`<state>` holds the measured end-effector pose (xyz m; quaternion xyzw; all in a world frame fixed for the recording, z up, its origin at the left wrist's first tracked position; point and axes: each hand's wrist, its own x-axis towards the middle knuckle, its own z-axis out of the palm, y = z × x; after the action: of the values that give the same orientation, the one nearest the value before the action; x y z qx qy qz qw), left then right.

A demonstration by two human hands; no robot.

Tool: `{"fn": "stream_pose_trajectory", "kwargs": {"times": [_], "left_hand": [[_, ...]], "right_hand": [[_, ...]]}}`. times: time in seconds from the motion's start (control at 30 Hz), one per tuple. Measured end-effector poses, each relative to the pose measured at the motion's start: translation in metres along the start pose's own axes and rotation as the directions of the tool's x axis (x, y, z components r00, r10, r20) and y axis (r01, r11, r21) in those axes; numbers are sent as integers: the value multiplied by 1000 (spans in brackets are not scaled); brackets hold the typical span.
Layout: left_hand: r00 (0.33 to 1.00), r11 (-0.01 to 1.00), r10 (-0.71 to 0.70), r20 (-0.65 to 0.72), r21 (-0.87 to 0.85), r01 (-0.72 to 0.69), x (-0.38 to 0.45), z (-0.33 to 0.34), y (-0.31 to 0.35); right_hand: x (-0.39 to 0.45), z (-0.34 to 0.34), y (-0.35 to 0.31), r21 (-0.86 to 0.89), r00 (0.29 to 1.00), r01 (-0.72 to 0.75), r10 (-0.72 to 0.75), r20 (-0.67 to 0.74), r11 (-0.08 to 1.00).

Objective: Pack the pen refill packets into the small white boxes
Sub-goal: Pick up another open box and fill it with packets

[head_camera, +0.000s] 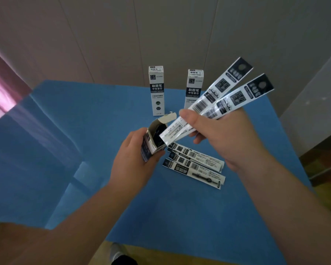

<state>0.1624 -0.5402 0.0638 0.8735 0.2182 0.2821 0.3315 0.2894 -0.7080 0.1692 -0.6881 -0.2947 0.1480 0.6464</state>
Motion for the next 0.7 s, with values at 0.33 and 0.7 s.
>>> {"fn": "stream_pose_trajectory", "kwargs": {"times": [0.33, 0.7], "left_hand": [[997, 997, 75, -15, 10, -75, -5, -1, 7], [999, 999, 35, -32, 8, -35, -2, 0, 0]], "right_hand": [[3, 29, 1, -286, 999, 23, -30, -19, 958], [-2, 49, 1, -453, 989, 113, -57, 137, 884]]}}
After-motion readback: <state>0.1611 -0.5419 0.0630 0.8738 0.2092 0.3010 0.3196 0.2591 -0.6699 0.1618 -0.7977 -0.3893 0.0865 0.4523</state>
